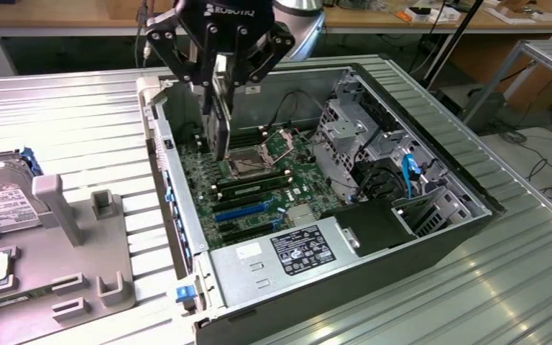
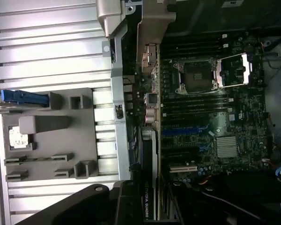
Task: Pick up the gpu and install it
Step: 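Pick up the gpu and move the gpu toward the slot, then insert the gpu into the slot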
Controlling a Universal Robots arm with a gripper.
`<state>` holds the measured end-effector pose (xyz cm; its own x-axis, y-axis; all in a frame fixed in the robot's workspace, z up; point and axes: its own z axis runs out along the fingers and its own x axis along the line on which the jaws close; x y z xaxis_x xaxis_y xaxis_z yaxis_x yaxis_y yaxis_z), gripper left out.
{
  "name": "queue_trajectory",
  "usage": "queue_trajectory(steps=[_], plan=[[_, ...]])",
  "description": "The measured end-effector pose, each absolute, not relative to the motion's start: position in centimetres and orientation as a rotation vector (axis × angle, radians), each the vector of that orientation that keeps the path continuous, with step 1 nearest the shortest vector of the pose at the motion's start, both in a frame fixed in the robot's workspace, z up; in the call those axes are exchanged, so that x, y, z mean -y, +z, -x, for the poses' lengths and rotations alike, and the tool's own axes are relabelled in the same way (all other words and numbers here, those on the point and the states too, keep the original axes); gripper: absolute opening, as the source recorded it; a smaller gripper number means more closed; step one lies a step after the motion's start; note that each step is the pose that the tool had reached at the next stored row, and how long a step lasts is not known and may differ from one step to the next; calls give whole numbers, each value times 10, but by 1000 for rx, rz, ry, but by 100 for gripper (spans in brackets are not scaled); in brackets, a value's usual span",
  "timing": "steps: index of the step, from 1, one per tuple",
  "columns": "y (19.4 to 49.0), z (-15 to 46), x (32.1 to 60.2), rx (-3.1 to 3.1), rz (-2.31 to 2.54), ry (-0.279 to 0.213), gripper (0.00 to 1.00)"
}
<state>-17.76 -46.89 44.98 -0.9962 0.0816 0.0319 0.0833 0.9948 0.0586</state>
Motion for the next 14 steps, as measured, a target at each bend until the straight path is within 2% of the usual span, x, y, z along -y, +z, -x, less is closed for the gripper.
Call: queue_trajectory(steps=[7,14], plan=[[450,68,460,3108,126,-93,27],[450,68,460,3108,126,-93,27]])
